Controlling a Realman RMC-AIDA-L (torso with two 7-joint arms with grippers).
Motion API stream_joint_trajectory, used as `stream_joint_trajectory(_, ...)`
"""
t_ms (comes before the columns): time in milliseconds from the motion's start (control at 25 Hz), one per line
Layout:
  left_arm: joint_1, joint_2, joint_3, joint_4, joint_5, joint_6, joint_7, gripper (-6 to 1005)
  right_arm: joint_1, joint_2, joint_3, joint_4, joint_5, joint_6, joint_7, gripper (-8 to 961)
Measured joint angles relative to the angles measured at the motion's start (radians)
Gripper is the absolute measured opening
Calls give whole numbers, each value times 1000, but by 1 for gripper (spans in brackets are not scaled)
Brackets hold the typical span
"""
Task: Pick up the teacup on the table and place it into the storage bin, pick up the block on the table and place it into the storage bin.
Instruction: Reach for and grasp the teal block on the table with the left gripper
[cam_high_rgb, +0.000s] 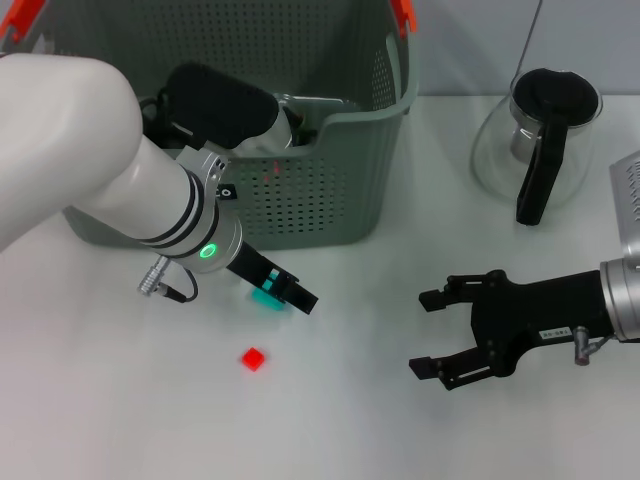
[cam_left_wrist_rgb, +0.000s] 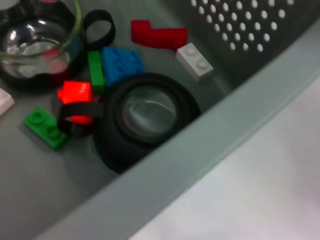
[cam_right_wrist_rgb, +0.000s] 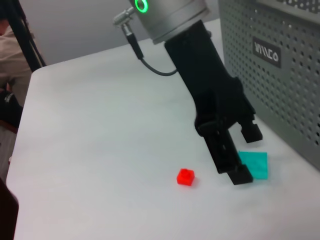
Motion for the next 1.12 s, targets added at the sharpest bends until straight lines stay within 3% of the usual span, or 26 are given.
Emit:
stream_joint_trajectory(760,-67,1,-2,-108,50,-39,-31,873,-5,10,0,10,0,-1,-29,942)
stream_joint_trajectory(1120,-69,1,2,-113,53,-43,-34,861,-1,12,0,10,0,1,-26,942)
